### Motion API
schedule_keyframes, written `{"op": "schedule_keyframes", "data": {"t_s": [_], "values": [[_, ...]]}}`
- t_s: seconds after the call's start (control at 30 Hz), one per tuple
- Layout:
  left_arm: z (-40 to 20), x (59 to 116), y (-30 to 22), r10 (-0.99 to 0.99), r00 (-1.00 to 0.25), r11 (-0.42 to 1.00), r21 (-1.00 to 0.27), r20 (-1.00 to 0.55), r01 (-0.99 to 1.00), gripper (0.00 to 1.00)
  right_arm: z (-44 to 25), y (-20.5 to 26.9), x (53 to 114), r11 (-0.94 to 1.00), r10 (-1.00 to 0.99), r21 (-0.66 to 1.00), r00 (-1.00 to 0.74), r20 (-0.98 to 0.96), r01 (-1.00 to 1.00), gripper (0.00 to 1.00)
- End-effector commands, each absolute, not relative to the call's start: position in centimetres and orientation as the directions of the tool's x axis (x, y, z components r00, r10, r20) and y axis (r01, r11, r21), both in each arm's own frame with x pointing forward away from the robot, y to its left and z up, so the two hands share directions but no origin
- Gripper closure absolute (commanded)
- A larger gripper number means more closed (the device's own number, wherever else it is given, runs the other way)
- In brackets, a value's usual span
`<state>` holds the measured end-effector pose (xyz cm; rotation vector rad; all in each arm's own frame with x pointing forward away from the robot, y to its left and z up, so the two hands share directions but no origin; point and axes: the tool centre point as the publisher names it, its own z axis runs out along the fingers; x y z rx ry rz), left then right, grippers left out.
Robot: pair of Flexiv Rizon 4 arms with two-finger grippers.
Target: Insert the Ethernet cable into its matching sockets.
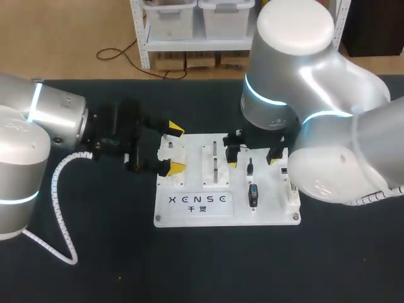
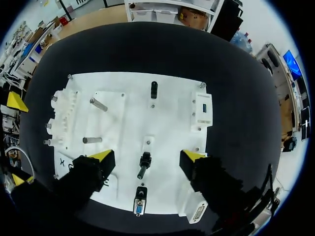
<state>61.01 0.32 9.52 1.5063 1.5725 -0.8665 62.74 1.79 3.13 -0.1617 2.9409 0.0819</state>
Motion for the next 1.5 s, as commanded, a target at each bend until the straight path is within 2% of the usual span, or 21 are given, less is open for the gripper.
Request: {"op": "schedule_keyframes", "data": {"t_s": [0.03,0.2,0.53,0.57,0.63,0.67,1.0,1.5], "values": [[9.4,60.9,0.4,0.464,0.006,0.069,0.042,-0.886,0.997,0.0,3.0,1.9,63.0,0.992,-0.105,0.045,-0.975,-0.194,-0.115,0.59],[9.4,60.9,0.4,0.464,0.006,0.069,0.042,-0.886,0.997,0.0,2.8,2.1,62.9,0.992,-0.102,0.053,-0.979,-0.177,-0.113,0.58],[9.4,60.9,0.4,0.464,0.006,0.069,0.042,-0.886,0.997,0.0,2.2,2.2,62.7,0.991,-0.11,0.057,-0.982,-0.153,-0.12,0.64],[9.4,60.9,0.4,0.464,0.006,0.069,0.042,-0.886,0.997,0.0,2.1,2.2,62.6,0.991,-0.111,0.057,-0.982,-0.152,-0.121,0.67],[9.4,60.9,0.4,0.464,0.006,0.069,0.042,-0.886,0.997,0.0,2.1,2.2,62.6,0.991,-0.114,0.056,-0.982,-0.149,-0.123,0.83],[9.4,60.9,0.4,0.464,0.006,0.069,0.042,-0.886,0.997,0.0,2.1,2.2,62.6,0.991,-0.115,0.055,-0.982,-0.148,-0.124,1.0],[9.4,60.9,0.4,0.464,0.006,0.069,0.042,-0.886,0.997,0.0,3.1,1.4,62.2,0.989,-0.128,0.048,-0.981,-0.148,-0.136,1.0],[9.4,60.9,0.4,0.464,0.006,0.069,0.042,-0.886,0.997,0.0,5.5,-3.8,62.2,0.997,-0.057,0.038,-0.99,-0.132,-0.062,1.0]]}}
